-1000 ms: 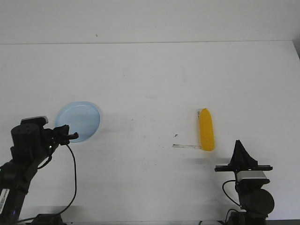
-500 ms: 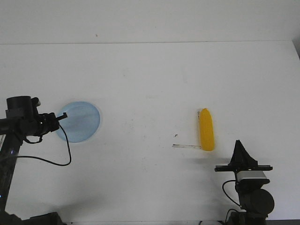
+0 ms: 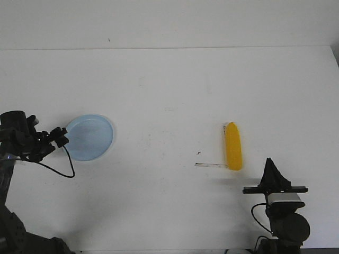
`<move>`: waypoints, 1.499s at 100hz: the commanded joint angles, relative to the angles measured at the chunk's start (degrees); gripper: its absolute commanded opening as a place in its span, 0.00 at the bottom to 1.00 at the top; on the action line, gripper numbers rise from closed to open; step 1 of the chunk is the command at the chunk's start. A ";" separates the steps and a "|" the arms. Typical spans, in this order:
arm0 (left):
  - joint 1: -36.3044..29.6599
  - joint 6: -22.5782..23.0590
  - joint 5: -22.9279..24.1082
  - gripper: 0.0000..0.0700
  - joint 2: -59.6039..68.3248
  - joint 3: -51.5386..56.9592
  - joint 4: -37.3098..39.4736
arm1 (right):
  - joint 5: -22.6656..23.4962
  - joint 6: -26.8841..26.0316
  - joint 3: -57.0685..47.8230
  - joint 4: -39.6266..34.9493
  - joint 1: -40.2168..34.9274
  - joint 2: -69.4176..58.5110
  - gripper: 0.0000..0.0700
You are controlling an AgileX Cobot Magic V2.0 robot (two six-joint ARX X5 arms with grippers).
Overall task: Place corn on plate with both arms
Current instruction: 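Reach the left gripper forward to the rim of the light blue plate, then grip the plate rim with the left gripper and slide it toward the corn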
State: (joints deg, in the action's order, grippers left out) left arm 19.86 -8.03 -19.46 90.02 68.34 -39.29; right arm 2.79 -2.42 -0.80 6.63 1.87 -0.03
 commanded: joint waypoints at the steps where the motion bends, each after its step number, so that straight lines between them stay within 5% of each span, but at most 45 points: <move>1: 0.61 0.94 -0.09 0.54 2.01 1.01 0.26 | -0.20 -0.55 0.07 0.59 -0.07 -0.02 0.02; 115: -0.17 1.99 -7.80 0.51 11.21 0.98 3.26 | -0.20 -0.55 0.07 0.61 -0.09 -0.04 0.02; 136: -0.74 1.99 -7.82 0.28 12.37 0.98 3.19 | -0.20 -0.55 0.07 0.61 -0.09 -0.04 0.02; 150: -0.77 1.97 -7.82 0.28 12.74 0.96 3.19 | -0.20 -0.55 0.07 0.59 -0.07 -0.04 0.02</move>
State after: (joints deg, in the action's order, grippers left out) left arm 19.42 -6.74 -27.35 100.14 69.28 -35.20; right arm 2.79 -2.42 -0.80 6.66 1.87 -0.03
